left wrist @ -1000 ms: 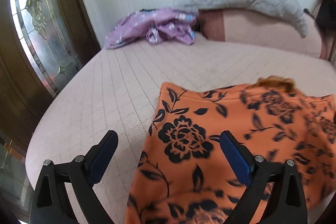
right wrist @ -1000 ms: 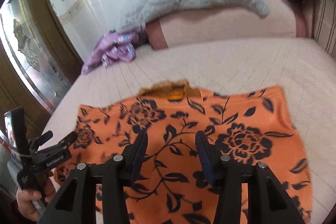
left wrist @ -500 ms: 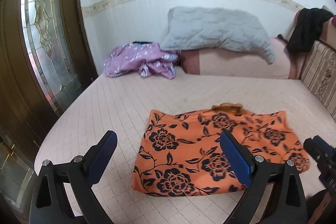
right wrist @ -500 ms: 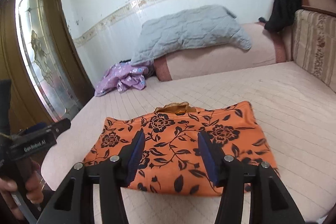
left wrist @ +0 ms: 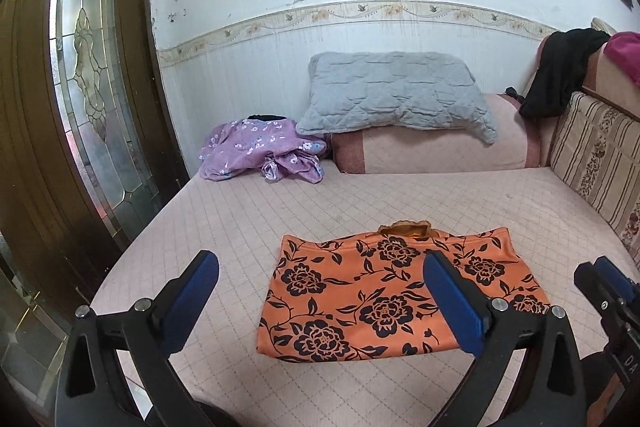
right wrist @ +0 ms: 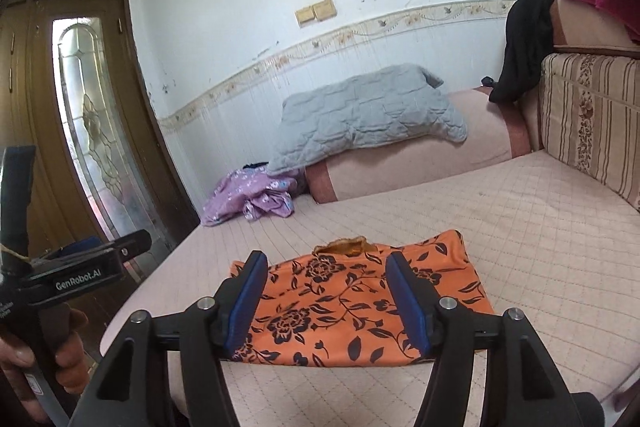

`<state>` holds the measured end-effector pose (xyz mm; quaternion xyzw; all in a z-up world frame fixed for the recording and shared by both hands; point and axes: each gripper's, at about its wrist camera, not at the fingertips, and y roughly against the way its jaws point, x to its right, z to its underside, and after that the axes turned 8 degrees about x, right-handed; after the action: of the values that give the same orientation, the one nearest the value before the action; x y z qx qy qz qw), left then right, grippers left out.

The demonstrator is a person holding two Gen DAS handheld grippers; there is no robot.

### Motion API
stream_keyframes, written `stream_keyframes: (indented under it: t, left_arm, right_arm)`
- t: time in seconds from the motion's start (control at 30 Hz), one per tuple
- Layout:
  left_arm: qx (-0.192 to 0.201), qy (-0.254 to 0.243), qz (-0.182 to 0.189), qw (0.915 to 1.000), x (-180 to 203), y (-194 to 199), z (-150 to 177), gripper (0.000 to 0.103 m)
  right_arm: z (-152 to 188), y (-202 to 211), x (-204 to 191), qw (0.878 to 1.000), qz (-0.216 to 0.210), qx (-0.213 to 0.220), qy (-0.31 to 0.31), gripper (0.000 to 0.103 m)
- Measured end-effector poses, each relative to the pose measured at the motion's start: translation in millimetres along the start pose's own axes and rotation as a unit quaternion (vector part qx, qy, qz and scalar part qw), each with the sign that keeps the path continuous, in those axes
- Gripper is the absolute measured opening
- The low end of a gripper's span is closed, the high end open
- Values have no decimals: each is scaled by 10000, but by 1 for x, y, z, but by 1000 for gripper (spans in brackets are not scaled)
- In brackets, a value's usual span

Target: Fold small clothes

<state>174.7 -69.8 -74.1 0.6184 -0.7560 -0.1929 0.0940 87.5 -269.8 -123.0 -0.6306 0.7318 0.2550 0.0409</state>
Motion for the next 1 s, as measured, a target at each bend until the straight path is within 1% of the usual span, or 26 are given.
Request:
stream_keyframes:
  t: [0.2, 0.3, 0.37, 0.47, 0.5, 0.53, 0.6, 0.7, 0.8, 0.93, 1.0]
  left_arm:
    - [-101, 18, 45, 9999, 1, 2, 4, 103]
    - [-197, -59, 41, 9998, 3, -5, 10, 103]
    - [-311, -62, 70, 9995, 3, -12, 16, 103]
    - [-625, -97, 96, 9980, 3, -35, 35, 103]
    - [-836, -142, 75, 9964, 3, -49, 45, 103]
    - [-982, -158, 84, 9950, 4, -60, 54, 103]
    - [-1272, -173, 38, 9917, 2, -84, 73, 103]
    - [-1514, -201, -51, 9883, 0, -112, 98, 103]
    - [-1586, -303, -68, 9868, -3, -134, 113, 103]
    - [-1589, -381, -122, 9865, -14, -161, 120, 103]
    - [-1588, -435, -158, 9862, -20, -174, 124, 103]
  right_arm:
    - [-3, 8, -1, 9999, -26, 97, -29, 69]
    - [-1, 6, 4, 9999, -43, 39, -120, 70]
    - [4, 0, 11, 9997, -23, -75, -236, 70]
    - [18, -14, 30, 9979, 26, -365, -530, 70]
    - [24, -19, 37, 9967, 55, -489, -642, 70]
    - [33, -27, 49, 9942, 123, -684, -821, 70]
    - [46, -37, 68, 9894, 230, -905, -1116, 70]
    - [68, -50, 101, 9793, 522, -1195, -1547, 70]
    - [86, -65, 131, 9652, 679, -1435, -2079, 70]
    - [112, -86, 170, 9343, 780, -1670, -3050, 70]
    - [127, -96, 186, 9158, 866, -1756, -3506, 70]
